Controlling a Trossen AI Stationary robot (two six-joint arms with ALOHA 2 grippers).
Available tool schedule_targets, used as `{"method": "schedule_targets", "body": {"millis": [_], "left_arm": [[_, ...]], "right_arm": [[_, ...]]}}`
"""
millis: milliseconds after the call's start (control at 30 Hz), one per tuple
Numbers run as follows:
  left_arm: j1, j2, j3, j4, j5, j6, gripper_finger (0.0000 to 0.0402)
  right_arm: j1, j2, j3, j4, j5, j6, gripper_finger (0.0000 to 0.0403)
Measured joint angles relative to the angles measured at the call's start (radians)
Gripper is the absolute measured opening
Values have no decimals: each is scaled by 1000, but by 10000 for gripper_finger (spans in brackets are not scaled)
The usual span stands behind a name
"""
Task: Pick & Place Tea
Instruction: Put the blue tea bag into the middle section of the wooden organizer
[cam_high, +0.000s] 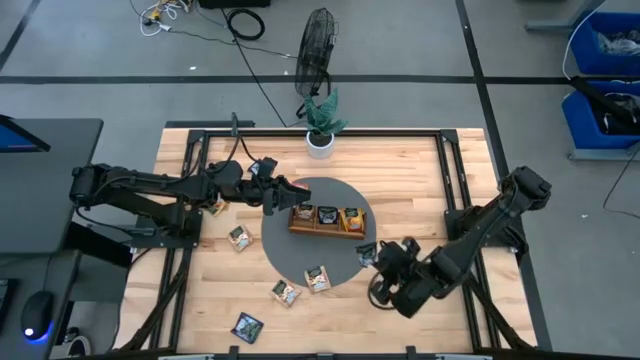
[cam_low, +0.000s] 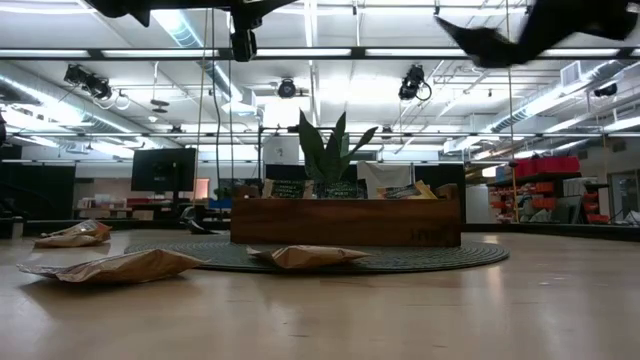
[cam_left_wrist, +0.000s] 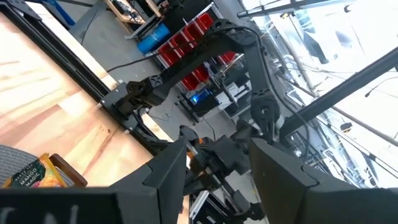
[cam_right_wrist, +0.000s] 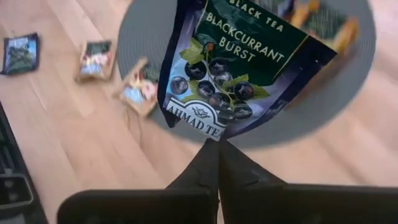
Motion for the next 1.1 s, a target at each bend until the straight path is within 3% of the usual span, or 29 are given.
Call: {"method": "schedule_targets", "body": {"millis": [233, 867, 1100], "left_arm": [[0, 0, 0, 0, 0, 0, 181], [2, 22, -1, -12, -46, -60, 181], [5, 44, -1, -7, -42, -61, 181]], "right_arm": [[-128, 0, 100, 3, 0, -276, 0], [-340, 0, 248, 16, -17, -549, 0], [-414, 0, 277, 50, -103, -656, 0]]}}
